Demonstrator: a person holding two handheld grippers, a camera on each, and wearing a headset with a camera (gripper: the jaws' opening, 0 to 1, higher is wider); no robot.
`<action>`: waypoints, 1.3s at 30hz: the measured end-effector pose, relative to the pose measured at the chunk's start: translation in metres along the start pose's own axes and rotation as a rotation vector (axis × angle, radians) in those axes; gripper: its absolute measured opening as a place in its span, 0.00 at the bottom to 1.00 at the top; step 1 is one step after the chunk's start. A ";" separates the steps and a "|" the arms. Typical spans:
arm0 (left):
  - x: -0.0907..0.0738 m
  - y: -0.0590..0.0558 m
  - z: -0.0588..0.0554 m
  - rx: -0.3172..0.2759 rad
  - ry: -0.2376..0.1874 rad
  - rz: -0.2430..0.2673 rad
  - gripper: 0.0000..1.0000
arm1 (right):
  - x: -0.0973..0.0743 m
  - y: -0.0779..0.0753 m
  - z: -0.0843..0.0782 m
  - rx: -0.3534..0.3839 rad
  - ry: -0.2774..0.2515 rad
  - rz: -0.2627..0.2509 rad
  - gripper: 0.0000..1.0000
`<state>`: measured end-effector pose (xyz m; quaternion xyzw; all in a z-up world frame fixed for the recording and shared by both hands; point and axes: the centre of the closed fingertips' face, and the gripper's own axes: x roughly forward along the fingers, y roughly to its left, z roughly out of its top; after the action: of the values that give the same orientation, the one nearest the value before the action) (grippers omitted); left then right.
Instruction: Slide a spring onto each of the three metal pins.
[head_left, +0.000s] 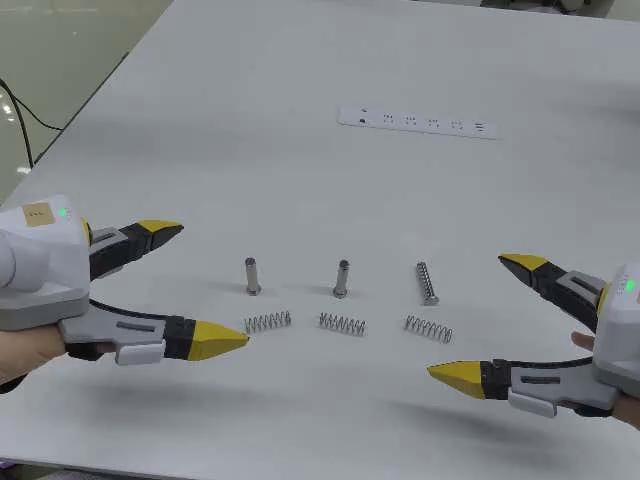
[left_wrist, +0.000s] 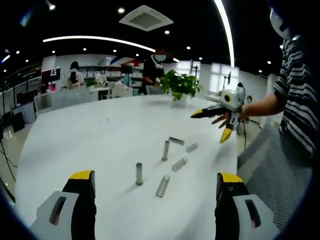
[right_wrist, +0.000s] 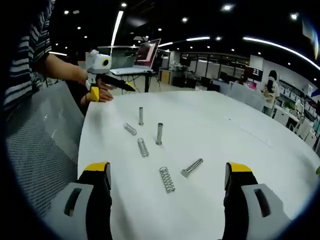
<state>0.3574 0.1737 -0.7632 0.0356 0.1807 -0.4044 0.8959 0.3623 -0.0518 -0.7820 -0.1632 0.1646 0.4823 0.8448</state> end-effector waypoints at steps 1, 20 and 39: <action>0.000 0.001 0.002 -0.003 -0.004 -0.002 0.98 | 0.000 0.001 0.000 0.004 0.004 0.001 0.94; 0.008 -0.014 0.005 -0.011 -0.021 -0.076 0.98 | -0.002 0.007 0.001 0.060 0.040 -0.024 0.94; -0.008 -0.009 -0.008 -0.035 -0.001 -0.038 0.98 | 0.007 0.012 -0.013 0.048 0.096 -0.004 0.94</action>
<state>0.3441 0.1749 -0.7670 0.0161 0.1881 -0.4180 0.8886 0.3537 -0.0467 -0.7976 -0.1663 0.2161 0.4681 0.8405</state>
